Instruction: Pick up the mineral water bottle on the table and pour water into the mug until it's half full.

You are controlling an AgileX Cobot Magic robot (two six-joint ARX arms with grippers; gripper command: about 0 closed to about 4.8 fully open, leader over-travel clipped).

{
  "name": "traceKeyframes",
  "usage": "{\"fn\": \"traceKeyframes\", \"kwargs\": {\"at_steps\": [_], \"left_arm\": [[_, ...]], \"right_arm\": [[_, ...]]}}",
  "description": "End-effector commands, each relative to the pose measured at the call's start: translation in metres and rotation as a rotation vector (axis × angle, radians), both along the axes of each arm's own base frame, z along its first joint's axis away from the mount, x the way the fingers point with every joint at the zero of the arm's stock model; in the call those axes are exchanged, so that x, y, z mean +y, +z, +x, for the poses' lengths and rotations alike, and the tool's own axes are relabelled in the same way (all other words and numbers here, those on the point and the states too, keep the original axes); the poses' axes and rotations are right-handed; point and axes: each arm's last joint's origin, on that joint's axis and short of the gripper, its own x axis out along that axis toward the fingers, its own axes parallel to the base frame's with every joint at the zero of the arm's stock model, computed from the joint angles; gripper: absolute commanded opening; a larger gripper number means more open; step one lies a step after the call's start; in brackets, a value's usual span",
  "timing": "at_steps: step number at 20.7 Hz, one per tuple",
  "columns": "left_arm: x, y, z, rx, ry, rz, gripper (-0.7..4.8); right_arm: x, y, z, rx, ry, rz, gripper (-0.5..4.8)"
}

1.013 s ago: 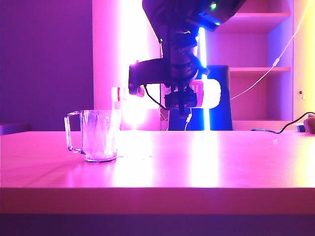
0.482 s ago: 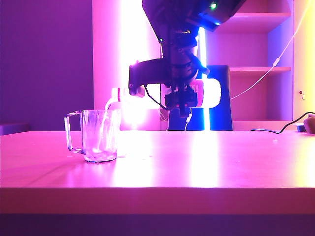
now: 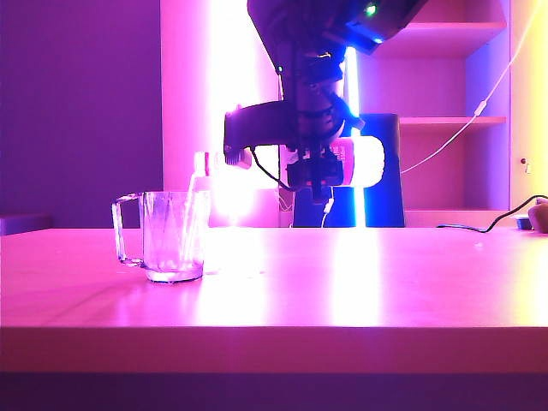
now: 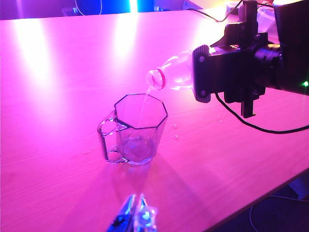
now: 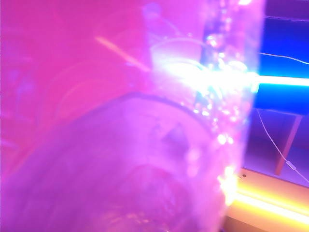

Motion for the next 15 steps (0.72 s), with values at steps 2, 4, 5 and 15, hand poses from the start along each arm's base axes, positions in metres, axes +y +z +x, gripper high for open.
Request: {"fn": "traceKeyframes", "kwargs": {"at_steps": [2,4,5,15], "left_arm": [[-0.0001,0.0011,0.0003,-0.014,-0.004,0.002,-0.05],[-0.0001,0.0012,0.0003,-0.015,-0.005,0.002,-0.05],[-0.0001,0.0012,0.0003,-0.015,-0.005,0.002,-0.05],[-0.0001,0.0011,0.0003,-0.014,-0.004,0.002,-0.05]], "right_arm": [[0.0011,0.0104,0.0003,-0.047,-0.009,0.034,2.74],[0.0012,0.0103,0.0003,-0.047,-0.009,0.034,2.74],[0.0012,0.0103,0.0003,-0.047,-0.009,0.034,2.74],[0.0016,0.0107,0.0001,-0.044,0.007,-0.006,2.74]]}}
